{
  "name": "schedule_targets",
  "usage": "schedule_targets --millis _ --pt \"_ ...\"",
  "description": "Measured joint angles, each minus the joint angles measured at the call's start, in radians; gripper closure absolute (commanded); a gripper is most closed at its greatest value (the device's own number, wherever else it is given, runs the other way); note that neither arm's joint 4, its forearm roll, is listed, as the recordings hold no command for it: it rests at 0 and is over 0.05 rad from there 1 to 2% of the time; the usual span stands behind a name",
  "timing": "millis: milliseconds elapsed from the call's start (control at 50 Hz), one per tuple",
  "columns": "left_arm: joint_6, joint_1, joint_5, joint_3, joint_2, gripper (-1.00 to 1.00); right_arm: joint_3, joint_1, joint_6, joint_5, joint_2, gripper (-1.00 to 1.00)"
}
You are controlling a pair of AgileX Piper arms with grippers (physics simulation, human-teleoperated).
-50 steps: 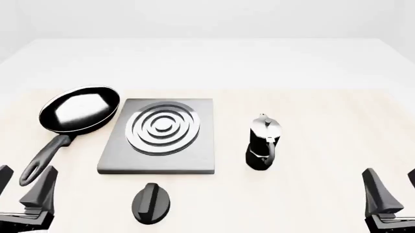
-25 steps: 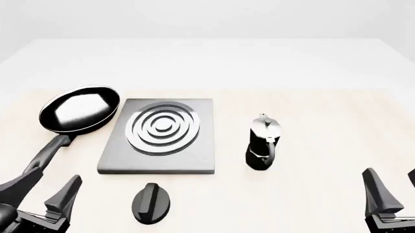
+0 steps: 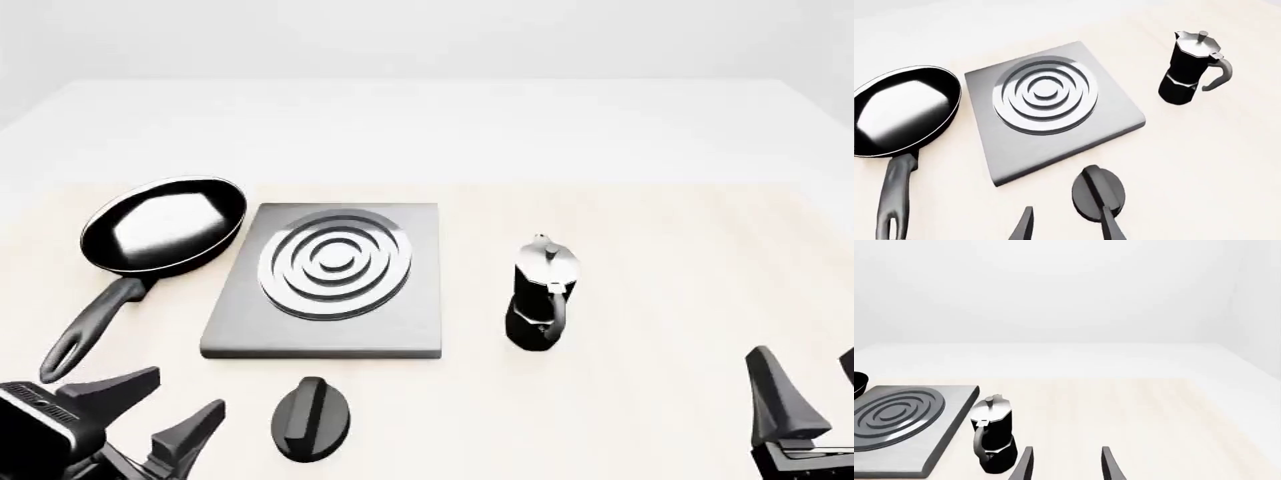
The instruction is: Turn on the stove and put the frying pan on it.
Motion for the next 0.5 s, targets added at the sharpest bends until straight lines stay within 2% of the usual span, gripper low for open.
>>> schedule_targets --millis 200,500 --pt "-0.040 -0.062 -0.072 0.017 0.117 -1.00 0.000 0.000 0.000 0.000 0.000 -1.00" --pt "-0.106 -0.133 -0.257 0.062 0.336 -1.00 0.000 0.000 0.000 0.000 0.000 -1.00"
